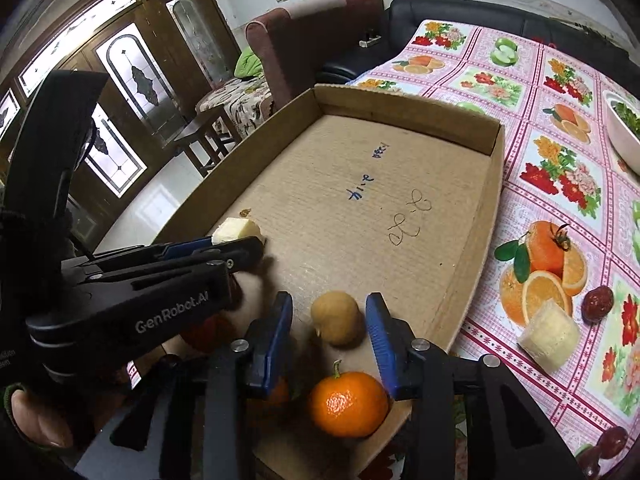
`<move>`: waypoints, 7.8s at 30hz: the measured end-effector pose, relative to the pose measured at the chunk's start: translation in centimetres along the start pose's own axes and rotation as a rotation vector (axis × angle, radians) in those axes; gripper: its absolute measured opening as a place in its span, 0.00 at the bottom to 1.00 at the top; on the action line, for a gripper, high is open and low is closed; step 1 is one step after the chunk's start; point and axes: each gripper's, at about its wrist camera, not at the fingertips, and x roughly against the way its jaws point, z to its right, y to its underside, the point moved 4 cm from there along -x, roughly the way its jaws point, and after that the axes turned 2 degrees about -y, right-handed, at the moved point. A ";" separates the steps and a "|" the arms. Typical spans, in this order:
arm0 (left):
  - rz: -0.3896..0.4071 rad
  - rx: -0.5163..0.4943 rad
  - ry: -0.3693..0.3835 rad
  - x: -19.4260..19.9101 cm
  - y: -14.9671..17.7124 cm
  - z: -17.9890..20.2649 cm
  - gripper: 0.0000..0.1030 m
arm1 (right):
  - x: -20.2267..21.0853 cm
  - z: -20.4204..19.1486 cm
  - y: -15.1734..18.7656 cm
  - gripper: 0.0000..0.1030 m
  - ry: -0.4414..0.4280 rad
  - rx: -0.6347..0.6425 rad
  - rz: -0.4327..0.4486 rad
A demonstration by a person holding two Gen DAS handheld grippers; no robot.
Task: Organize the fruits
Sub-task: 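Open the left tool to drop the bread cube while the right tool releases the kiwi, then move both open tools out of the box back toward the loose foods, then close the left tool on another bread cube while the right tool grasps a red date, then carry the bread cube with the left tool into the box while the right tool carries the date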
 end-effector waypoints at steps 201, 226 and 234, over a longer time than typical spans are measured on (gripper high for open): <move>0.113 -0.255 0.199 6.9 3.7 12.4 0.28 | 14.6 11.6 4.0 0.29 0.169 -0.251 0.181; 0.118 -0.185 0.132 6.0 2.0 7.6 0.28 | 11.4 6.5 1.3 0.29 0.114 -0.160 0.152; 0.118 -0.161 0.117 5.7 1.3 6.3 0.28 | 10.5 5.6 0.5 0.29 0.100 -0.140 0.145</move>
